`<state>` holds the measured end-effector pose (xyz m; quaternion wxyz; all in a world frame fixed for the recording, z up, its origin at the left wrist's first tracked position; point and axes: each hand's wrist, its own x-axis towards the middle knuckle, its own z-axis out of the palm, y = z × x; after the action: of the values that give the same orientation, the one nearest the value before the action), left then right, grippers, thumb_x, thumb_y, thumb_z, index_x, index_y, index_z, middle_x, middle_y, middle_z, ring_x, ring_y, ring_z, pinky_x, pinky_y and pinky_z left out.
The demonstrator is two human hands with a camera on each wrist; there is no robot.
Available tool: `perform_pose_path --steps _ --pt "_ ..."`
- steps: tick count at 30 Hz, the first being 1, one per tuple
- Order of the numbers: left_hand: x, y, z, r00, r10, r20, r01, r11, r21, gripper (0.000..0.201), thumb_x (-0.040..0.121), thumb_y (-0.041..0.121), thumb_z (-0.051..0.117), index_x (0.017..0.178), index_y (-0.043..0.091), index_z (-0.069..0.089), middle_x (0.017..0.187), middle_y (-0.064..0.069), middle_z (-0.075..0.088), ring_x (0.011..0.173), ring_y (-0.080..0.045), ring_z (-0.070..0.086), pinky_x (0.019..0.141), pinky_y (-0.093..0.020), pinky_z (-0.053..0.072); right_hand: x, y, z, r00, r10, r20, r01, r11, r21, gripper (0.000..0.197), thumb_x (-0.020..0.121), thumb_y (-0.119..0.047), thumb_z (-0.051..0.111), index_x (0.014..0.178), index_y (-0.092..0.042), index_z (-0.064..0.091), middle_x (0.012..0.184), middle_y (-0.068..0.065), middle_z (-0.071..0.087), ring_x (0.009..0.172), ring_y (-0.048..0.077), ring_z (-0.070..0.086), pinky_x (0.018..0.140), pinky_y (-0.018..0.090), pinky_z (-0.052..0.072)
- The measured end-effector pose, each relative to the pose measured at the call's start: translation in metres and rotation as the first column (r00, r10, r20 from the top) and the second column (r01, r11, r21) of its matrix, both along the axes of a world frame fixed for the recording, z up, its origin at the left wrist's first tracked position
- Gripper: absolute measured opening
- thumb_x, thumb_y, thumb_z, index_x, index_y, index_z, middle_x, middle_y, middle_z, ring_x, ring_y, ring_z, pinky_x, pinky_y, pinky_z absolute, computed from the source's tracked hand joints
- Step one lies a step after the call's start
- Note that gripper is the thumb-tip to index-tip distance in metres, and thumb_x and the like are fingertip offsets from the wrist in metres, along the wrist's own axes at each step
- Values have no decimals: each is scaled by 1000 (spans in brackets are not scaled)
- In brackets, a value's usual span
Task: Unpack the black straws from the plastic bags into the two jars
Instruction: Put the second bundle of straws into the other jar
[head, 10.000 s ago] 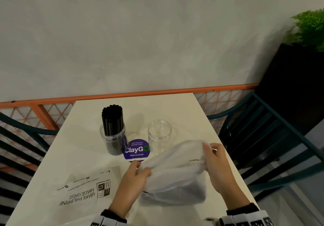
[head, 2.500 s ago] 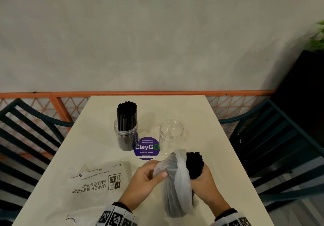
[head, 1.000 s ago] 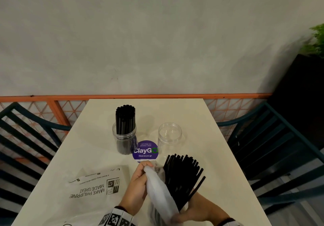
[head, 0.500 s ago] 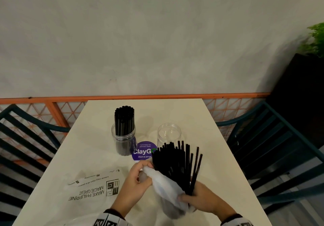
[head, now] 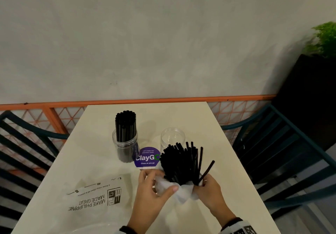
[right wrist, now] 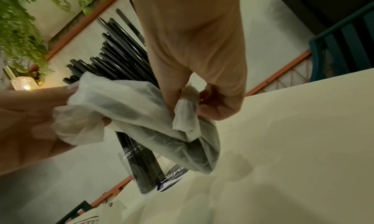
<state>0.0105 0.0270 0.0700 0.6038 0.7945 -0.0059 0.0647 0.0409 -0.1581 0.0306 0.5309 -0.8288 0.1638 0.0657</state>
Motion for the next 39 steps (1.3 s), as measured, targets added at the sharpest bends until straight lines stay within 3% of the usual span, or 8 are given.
perform_pose_path --steps 6,12,16,21,26,31,37,39 --pt "3 -4 -5 978 179 103 -184 982 38 46 47 53 68 80 23 55 92 4 44 86 4 48 69 -7 43 -14 7 24 936 352 6 -346 920 185 43 76 -10 70 110 -24 48 99 -3 57 86 8 57 69 14 49" --pt "5 1 -1 965 252 78 -258 963 81 52 45 61 62 75 20 54 87 4 45 80 4 49 63 -9 39 -18 2 39 844 536 22 -511 791 337 75 60 -42 78 127 -40 45 129 -7 53 117 13 50 105 36 41" --pt "5 1 -3 963 237 125 -256 953 164 40 55 56 69 71 20 60 83 5 51 87 3 49 62 -10 36 -17 10 37 882 462 91 -466 826 317 52 68 -39 75 115 -43 54 120 -7 61 107 12 58 92 29 51" --pt "-4 3 7 975 97 198 -114 991 76 15 72 46 66 85 38 67 90 10 58 87 1 55 64 -3 40 -10 5 28 959 267 96 -283 872 400 38 86 -1 58 120 -16 58 98 7 71 89 19 68 71 25 55" --pt "1 20 -2 990 124 66 -120 991 -67 83 47 53 76 118 43 36 108 20 49 95 2 52 81 -14 39 -8 -5 24 947 310 87 -310 803 510 36 77 -6 60 113 -10 64 109 16 70 98 27 66 74 30 53" --pt "8 27 1 930 -331 -158 301 936 -184 104 28 54 88 117 34 39 120 9 56 108 1 57 85 -17 47 -11 -2 23 947 312 73 -311 839 447 10 74 -3 64 82 -8 67 82 12 64 72 18 62 60 25 52" --pt "9 5 2 991 -125 -41 118 981 -155 75 52 9 88 107 35 43 110 14 57 94 16 55 73 -1 43 -8 13 26 985 115 132 -153 933 326 11 79 4 61 71 -4 62 70 7 59 59 15 59 54 30 54" --pt "10 -3 -2 1000 11 12 -9 990 -141 73 51 14 88 104 38 43 107 17 56 94 18 54 74 -1 43 -7 16 25 980 103 172 -146 955 259 3 77 -2 66 79 -3 64 72 5 62 64 17 61 62 35 57"
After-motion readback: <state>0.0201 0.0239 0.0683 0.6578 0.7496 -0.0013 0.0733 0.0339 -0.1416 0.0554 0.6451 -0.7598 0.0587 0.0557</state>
